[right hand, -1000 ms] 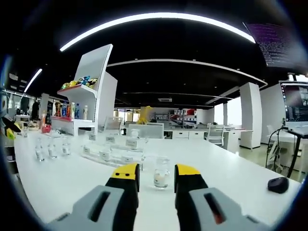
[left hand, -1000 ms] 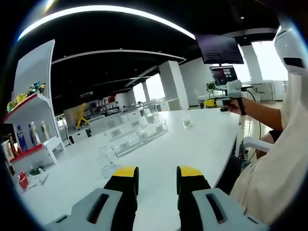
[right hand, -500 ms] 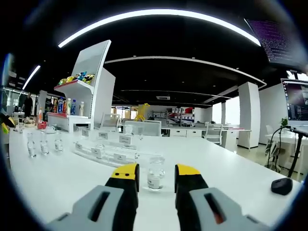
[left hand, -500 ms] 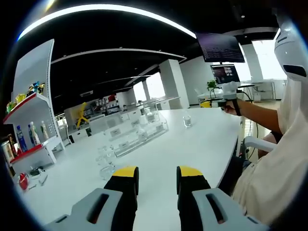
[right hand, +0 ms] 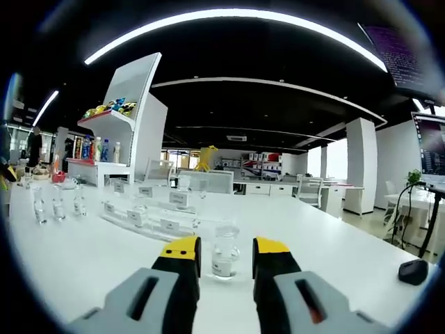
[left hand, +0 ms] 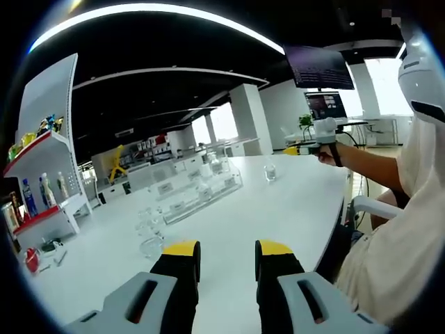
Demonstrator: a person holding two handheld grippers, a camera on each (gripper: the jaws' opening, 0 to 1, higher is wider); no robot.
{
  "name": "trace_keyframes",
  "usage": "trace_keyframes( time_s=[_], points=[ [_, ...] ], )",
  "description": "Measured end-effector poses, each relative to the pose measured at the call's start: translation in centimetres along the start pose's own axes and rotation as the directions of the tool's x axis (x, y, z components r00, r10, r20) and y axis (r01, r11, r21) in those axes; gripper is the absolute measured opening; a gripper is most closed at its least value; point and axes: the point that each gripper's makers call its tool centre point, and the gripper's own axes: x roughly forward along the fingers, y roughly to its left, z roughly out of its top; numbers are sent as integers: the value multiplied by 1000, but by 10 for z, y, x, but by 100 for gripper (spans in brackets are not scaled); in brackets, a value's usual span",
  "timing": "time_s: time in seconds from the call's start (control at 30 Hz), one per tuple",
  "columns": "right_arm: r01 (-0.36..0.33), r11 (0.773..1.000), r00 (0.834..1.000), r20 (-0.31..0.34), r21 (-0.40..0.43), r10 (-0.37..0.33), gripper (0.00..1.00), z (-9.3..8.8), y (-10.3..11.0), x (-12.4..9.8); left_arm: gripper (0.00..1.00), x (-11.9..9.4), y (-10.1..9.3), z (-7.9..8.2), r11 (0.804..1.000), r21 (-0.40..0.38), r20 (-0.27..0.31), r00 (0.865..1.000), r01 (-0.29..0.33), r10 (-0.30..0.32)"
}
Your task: Identify the label on the chemical reagent bottle, grasp the chemical reagent bottle, and place it in the designated position on the reagent rack
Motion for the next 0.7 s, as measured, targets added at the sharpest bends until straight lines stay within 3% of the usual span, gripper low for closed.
trace_keyframes(
  time_s=[0.2,0.43,0.7],
  points=[
    [5,1000,1000,-11,-10,-5,29,-4,1,13,32,5,-2,0,1000,-3,-1,1000,11,-11],
    [1,1000,999,-48,1,-1,30,-20,0,32,32,11,-2,-4,1000,-4,-15,1000,17,-17],
    [3,1000,998,-56,2,-2,30,-21,4,46,32,14,4,-3,1000,3,-30,1000,2,-2]
  ],
)
